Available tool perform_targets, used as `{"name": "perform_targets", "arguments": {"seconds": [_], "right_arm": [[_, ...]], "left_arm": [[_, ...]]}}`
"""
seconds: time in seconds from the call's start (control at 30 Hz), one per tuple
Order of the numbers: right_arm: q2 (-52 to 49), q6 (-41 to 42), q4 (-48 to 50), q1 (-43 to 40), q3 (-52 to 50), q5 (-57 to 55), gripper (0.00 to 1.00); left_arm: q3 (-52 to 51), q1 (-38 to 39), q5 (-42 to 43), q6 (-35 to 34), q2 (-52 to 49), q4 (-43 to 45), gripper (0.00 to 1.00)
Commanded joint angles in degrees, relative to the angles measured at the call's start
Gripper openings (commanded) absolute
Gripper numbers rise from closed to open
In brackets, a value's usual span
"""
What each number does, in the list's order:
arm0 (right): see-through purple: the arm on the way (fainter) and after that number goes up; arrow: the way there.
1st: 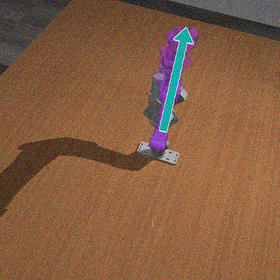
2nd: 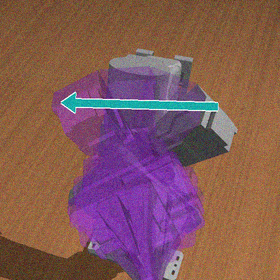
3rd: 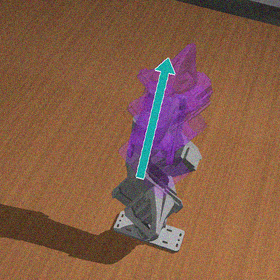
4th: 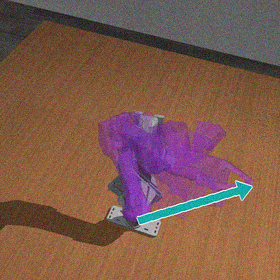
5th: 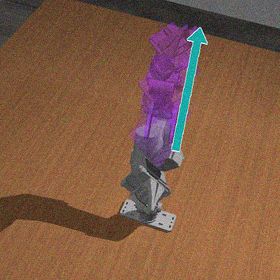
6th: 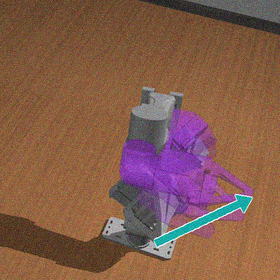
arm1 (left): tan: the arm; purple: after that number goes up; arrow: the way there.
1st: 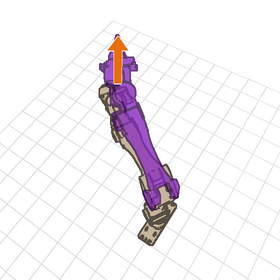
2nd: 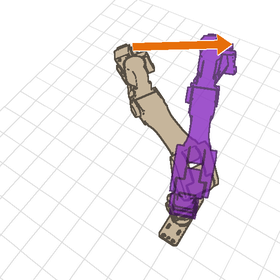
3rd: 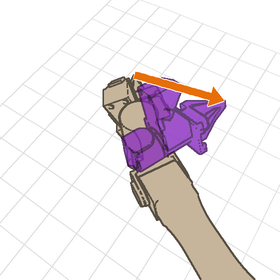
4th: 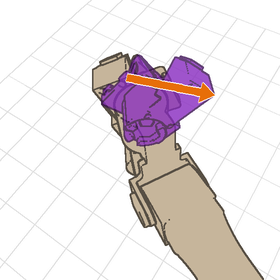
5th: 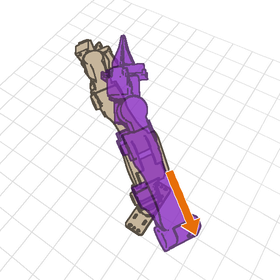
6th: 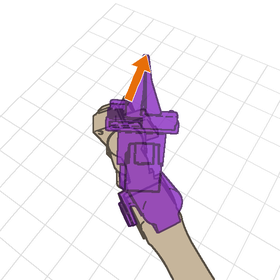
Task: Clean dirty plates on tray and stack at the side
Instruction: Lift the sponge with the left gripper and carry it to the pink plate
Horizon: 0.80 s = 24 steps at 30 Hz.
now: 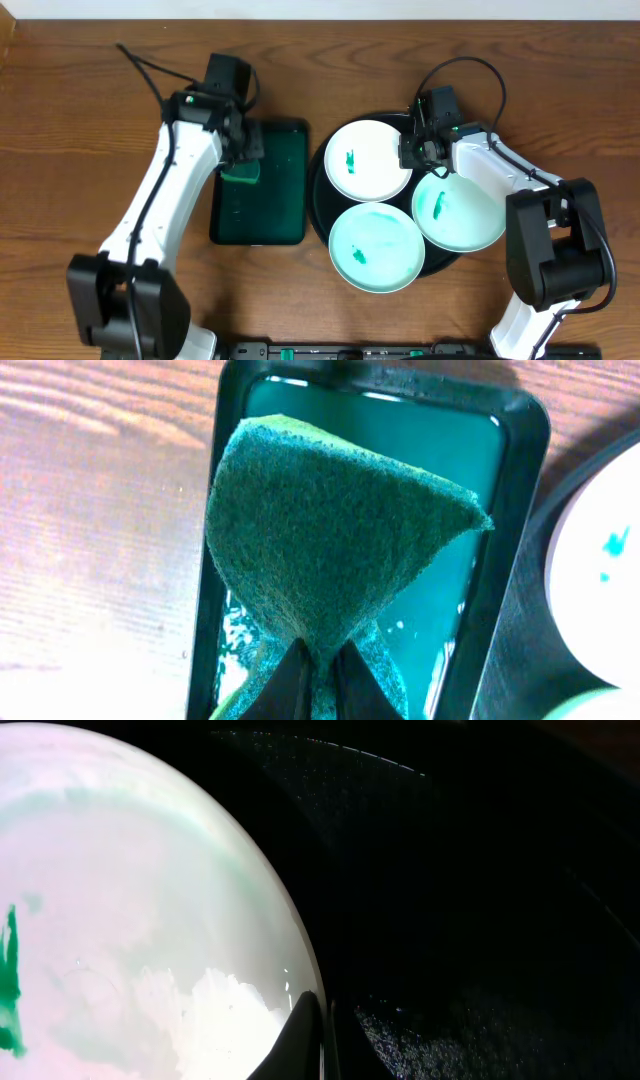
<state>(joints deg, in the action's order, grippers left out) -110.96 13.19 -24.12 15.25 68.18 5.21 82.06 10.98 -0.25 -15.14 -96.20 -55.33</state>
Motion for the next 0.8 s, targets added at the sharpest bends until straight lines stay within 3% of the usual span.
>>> {"name": "perform_targets", "arguments": {"seconds": [0.0,0.53,0.77], "right_arm": [[0.04,0.48,0.15,0.76,-0.42,1.07,0.01],[0.04,0.48,0.13,0.76,-0.42,1.07,0.01],[0.04,0.46,0.13,0.76,-0.42,1.07,0.01]], "left_arm": [[1.86,0.26,-0.85,0.63,-1.55,-0.31,0.07],[1.86,3.91,0.37,-0.59,-1.75,3.89,0.07],[1.86,5.57,6.4,-5.29,-1.75,8.92,0.08]]}}
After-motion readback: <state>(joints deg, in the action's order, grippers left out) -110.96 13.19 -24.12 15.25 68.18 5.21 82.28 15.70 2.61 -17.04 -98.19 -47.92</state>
